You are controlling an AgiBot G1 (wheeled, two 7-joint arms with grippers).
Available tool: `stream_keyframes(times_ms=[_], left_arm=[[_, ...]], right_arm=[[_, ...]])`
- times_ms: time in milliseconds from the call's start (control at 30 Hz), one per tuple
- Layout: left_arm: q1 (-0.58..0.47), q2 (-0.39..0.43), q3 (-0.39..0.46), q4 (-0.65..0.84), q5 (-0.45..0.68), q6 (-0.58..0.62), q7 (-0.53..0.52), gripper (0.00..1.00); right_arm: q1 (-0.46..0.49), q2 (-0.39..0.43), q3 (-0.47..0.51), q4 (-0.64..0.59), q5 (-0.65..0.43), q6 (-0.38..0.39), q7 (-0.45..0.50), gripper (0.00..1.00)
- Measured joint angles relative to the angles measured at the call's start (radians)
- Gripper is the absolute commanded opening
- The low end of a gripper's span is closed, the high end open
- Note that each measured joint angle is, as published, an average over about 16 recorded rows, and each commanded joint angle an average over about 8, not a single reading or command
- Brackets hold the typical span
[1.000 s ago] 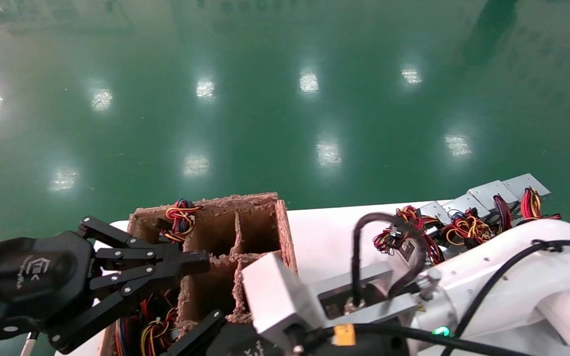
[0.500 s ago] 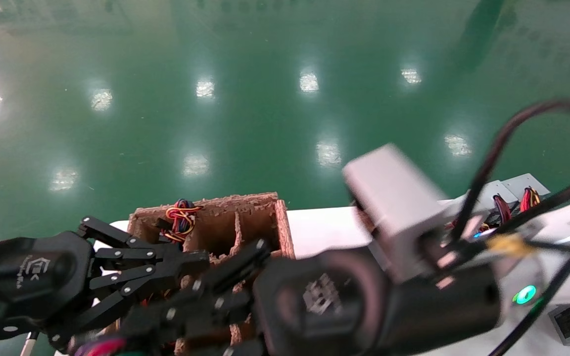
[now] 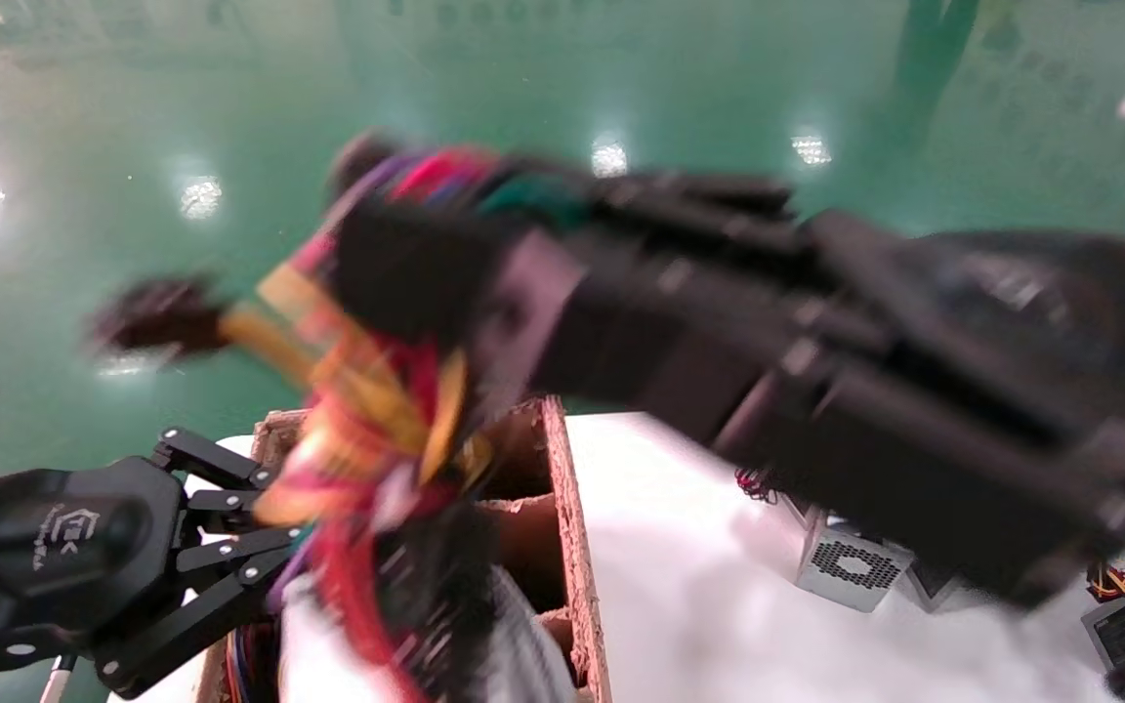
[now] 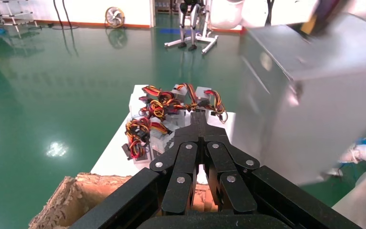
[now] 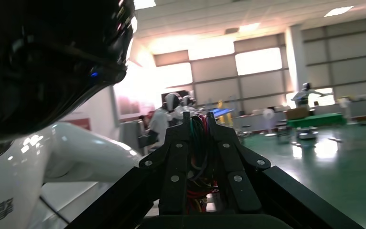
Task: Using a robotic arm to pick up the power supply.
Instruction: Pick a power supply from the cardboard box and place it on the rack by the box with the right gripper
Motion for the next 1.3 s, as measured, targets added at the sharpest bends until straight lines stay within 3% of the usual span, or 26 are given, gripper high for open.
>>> stream_keyframes(times_ms=[500,1000,1300], left_arm=[[0.000,0.000,0.000,0.000,0.000,0.000,0.000,0.00],[0.000,0.000,0.000,0.000,0.000,0.000,0.000,0.00],[0.000,0.000,0.000,0.000,0.000,0.000,0.000,0.00]], right_arm=[[-0.101,0.245,0.062,-0.068,0.064,0.060,-0.016,0.00],[-0.284,0.436,0.057,-0.106,0.091,0.109,-0.049,0.00],[-0.451,0.551,0.042,-0.081,0.182,0.114,-0.097,0.00]])
